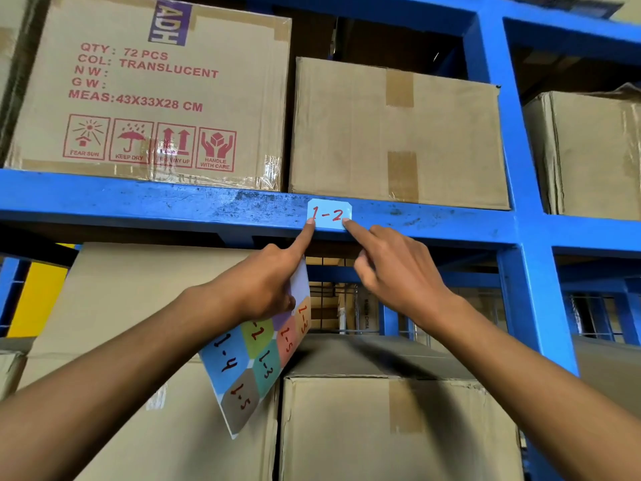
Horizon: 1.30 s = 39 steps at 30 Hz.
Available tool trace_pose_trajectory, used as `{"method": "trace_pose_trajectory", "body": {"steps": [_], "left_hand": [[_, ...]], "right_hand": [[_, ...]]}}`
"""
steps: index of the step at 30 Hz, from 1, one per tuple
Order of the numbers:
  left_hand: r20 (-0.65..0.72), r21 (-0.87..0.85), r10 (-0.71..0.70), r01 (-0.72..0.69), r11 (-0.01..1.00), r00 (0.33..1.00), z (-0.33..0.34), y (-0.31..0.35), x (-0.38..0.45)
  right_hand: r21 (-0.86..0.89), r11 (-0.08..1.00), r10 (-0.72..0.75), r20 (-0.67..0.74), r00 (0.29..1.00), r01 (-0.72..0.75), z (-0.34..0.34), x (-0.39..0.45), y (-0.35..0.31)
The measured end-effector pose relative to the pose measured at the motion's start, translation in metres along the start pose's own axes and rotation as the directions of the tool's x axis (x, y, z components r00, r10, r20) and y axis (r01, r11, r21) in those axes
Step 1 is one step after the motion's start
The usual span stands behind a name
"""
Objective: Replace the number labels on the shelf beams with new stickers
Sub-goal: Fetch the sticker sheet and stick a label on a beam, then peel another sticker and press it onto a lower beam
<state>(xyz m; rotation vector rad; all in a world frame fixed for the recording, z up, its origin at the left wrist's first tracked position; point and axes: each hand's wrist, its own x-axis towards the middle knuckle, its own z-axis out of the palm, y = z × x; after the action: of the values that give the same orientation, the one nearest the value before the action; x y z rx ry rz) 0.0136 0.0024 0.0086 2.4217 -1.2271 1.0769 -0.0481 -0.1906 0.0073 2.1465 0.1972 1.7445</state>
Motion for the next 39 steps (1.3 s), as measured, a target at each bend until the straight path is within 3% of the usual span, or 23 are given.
{"method": "trace_pose_trajectory", "body": {"steps": [4,10,14,17,19,25,39], "left_hand": [[-0.063,-0.073,0.018,-0.022,0.997,0.998,0.008,-0.001,-0.005],[-0.272,-0.409,-0.109,-0.012,0.913,0.956,0.028,0.003,-0.031],[-0.210,-0.779,-0.276,0.010,0.626,0.938,0.038,0.013,-0.053],[-0.167,-0.904,-0.336,-0.008,0.428,0.927,0.041,0.023,-0.070],[-0.186,-0.932,-0.368,-0.045,0.360,0.911,0.043,0.028,-0.079],[-0.269,-0.921,-0.389,-0.118,0.370,0.881,0.044,0.042,-0.097],[-0.374,-0.868,-0.306,-0.213,0.449,0.876,0.046,0.051,-0.116]], "right_hand": [[0.019,1.000,-0.005,-0.013,1.000,0.005,-0.001,-0.010,-0.003],[0.397,0.891,0.226,0.036,0.974,-0.221,-0.014,-0.029,-0.023],[0.542,0.798,0.242,0.114,0.964,-0.264,-0.020,-0.053,-0.045],[0.563,0.783,0.238,0.125,0.963,-0.266,-0.025,-0.068,-0.059],[0.535,0.812,0.221,0.087,0.971,-0.233,-0.031,-0.075,-0.068],[0.473,0.856,0.218,0.033,0.975,-0.208,-0.040,-0.089,-0.089],[0.653,0.628,0.397,0.200,0.896,-0.424,-0.050,-0.097,-0.106]]}}
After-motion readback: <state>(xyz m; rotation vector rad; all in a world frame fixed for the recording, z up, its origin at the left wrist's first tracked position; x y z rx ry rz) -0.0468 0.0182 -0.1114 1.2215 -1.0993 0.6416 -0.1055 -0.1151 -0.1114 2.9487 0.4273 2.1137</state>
